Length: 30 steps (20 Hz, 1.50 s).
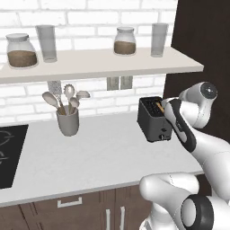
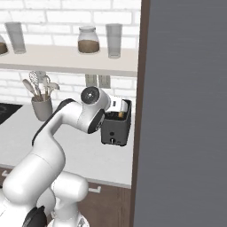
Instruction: Start the toaster. Once the lever pops up, take the bread to the plate on the dining counter.
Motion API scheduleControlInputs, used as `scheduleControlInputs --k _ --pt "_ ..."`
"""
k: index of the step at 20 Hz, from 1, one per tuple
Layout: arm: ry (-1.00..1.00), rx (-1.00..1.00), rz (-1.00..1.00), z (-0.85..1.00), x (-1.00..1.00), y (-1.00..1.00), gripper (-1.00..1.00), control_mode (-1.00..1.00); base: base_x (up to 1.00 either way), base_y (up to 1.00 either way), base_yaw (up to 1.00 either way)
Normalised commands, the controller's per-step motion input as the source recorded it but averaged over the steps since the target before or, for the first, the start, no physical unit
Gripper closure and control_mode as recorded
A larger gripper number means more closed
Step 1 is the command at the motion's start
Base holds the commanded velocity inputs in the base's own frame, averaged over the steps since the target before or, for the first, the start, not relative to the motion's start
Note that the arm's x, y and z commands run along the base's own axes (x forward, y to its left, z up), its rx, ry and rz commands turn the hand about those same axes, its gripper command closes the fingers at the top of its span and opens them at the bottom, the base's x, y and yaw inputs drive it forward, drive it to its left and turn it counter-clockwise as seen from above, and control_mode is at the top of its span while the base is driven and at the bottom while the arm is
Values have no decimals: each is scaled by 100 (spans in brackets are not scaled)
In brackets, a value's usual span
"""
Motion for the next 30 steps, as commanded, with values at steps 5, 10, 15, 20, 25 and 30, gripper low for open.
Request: scheduleControlInputs --k 5,10,15,20,25,30 --pt "0 0 0 0 0 0 -100 -100 0 0 0" --pt "0 0 0 0 0 0 -100 -100 0 0 0" --pt "0 0 0 0 0 0 -100 -100 0 0 0" --pt "0 0 0 0 0 0 -100 -100 0 0 0" --pt "0 0 0 0 0 0 -100 -100 0 0 0" --pt "0 0 0 0 0 0 -100 -100 0 0 0"
